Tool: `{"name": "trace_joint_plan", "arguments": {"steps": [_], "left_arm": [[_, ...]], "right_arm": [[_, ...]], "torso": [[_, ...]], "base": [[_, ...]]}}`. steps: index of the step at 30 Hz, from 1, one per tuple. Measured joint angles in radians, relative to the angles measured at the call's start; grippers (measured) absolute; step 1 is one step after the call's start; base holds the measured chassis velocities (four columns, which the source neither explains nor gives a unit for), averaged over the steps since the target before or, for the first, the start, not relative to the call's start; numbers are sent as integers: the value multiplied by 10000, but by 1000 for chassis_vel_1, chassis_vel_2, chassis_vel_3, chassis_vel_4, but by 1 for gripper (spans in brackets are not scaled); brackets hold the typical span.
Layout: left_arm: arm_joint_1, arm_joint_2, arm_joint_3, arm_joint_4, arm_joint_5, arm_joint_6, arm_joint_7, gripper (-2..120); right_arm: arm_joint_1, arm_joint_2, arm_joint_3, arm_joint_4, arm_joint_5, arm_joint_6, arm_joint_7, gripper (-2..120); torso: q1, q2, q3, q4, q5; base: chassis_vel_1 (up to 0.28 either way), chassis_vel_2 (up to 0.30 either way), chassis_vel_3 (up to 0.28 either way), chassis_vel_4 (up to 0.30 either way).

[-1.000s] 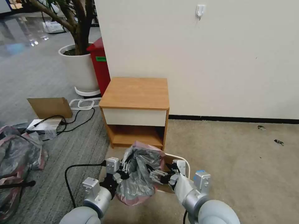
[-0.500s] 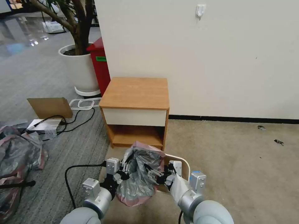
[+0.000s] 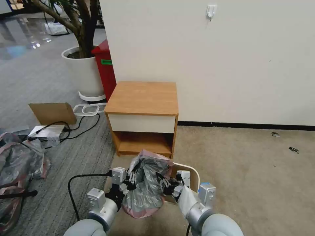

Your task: Pick up the garbage bag from the table and place it over the trash can.

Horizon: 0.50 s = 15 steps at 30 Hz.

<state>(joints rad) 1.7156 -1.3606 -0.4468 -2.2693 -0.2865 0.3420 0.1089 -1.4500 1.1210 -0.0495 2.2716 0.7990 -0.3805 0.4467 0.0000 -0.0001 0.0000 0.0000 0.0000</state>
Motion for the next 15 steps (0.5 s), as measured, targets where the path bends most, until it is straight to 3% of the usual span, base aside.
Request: {"name": "trace_joint_plan", "arguments": {"steps": [15], "left_arm": [[-111,5,-81,331,52,-18,-54,5]], "right_arm": [[-657,-307,-12,697,-670,320,-375,0]], "torso": [[0,0,0,0,0]], "base": [[0,0,0,0]]}}
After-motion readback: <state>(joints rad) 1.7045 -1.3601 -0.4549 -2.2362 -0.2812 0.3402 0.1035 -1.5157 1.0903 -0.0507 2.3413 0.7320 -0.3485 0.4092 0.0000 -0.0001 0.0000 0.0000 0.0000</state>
